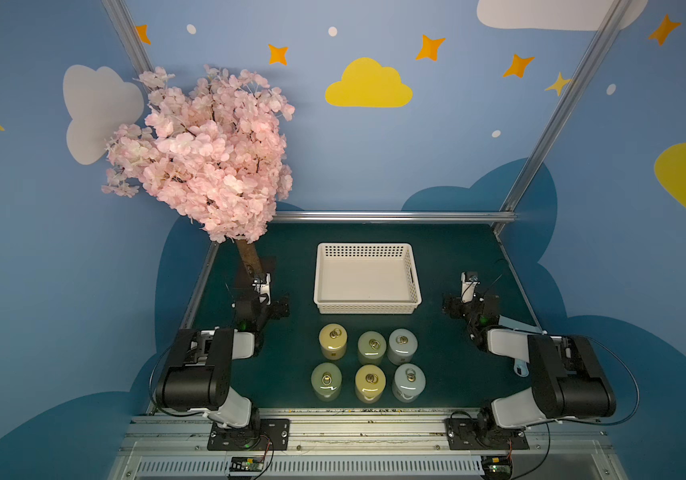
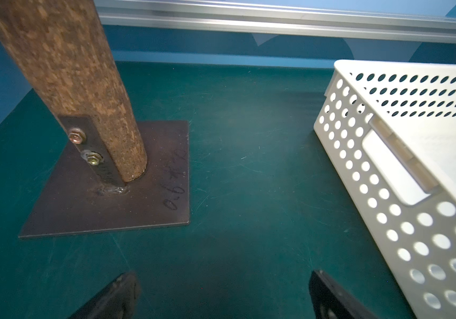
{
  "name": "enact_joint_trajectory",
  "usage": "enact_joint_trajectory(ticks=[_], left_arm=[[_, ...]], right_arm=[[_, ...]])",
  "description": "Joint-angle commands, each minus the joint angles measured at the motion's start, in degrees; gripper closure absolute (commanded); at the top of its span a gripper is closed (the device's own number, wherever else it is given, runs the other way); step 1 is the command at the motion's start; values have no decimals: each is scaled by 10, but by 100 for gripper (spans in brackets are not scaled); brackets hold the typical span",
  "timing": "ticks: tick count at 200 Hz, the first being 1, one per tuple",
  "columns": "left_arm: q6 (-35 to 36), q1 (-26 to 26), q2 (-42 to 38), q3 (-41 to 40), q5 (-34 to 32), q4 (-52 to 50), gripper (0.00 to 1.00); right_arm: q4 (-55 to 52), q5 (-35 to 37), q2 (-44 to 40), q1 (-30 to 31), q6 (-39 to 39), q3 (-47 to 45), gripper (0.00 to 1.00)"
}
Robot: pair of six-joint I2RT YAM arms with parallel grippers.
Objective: Take the tea canister out of the basket
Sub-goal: Reset both arms
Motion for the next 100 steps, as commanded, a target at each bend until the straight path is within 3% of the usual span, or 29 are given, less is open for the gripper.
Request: enact_joint_trajectory(ticks=[1,100], left_arm=[[4,-1,-7,5,-3,12,0],[4,-4,-7,5,-6,13,0]], right_arm=[[12,7,-11,3,-3,7,2],[12,7,-11,3,-3,7,2]])
